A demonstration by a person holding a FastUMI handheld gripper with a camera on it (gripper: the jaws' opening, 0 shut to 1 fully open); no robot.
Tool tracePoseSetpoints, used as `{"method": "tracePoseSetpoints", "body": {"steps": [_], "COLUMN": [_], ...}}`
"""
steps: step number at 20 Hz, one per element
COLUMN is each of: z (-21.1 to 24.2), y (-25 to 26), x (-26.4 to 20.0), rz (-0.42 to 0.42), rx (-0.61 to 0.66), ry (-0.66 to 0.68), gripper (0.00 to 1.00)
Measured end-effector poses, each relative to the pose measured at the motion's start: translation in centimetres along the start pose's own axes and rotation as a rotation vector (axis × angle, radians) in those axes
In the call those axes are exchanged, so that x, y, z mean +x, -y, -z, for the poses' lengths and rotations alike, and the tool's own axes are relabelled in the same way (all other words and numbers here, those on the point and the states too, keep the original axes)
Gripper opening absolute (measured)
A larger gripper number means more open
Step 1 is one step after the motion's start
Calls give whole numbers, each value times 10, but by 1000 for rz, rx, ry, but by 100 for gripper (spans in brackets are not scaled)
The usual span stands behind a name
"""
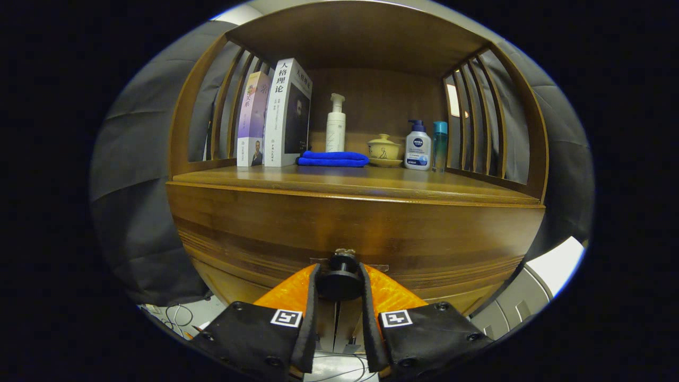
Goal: Pull open the drawer, take out the items inside it, and place them on the countertop above the cabinet.
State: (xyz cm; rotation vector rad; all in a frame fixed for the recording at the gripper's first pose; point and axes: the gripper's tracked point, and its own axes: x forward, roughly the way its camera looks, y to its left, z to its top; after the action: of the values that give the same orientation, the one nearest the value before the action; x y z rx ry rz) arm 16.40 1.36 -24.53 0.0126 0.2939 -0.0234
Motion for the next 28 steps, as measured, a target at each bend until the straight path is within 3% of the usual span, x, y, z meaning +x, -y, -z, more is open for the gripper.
{"method": "tracePoseSetpoints", "body": {"steps": [3, 11, 28], "z": [0, 5, 34], "y": [0, -1, -8], "x": [0, -16, -114], "rz": [-20, -16, -38], "rx": [11, 8, -36], "ry": [-14, -16, -4], "gripper": [23, 23, 23]}}
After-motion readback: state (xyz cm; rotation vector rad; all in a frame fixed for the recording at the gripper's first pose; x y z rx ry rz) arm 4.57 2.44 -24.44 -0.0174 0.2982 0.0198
